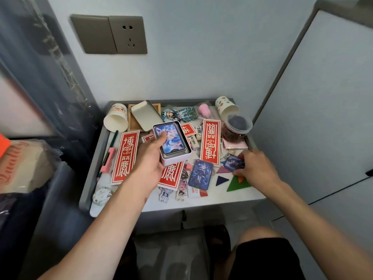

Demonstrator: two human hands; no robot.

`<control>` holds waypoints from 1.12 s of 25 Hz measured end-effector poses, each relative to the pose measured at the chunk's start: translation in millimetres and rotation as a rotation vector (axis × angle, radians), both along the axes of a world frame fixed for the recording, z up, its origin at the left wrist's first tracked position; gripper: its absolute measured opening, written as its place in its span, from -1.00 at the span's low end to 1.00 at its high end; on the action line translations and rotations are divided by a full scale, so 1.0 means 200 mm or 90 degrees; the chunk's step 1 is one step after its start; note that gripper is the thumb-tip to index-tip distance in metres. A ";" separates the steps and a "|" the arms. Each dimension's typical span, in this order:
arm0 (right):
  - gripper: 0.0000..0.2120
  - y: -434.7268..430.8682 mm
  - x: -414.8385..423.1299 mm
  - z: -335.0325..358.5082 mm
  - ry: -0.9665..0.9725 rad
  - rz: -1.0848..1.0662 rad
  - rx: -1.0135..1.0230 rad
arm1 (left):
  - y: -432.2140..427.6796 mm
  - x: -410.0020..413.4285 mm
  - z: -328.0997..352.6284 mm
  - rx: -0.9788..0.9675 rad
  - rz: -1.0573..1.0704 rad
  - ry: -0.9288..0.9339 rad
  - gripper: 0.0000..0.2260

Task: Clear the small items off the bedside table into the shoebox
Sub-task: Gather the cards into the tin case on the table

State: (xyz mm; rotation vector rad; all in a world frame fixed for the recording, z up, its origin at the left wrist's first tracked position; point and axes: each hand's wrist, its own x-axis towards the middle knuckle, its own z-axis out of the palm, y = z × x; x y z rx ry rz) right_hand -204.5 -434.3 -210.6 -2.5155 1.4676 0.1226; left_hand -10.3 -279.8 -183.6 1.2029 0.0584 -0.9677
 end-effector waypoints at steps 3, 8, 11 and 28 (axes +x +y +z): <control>-0.48 -0.01 0.01 0.01 -0.013 0.000 0.007 | -0.03 0.01 0.00 -0.004 0.007 0.002 -0.73; -0.67 -0.01 0.01 0.08 -0.078 -0.013 0.038 | -0.05 -0.01 0.00 -0.008 0.004 -0.002 -0.72; -0.59 0.04 0.03 0.14 -0.157 -0.003 0.069 | -0.04 0.00 -0.01 -0.005 0.000 -0.006 -0.72; -0.55 0.20 0.32 -0.01 -0.058 -0.040 0.189 | 0.02 0.08 -0.03 -0.010 0.000 -0.023 -0.75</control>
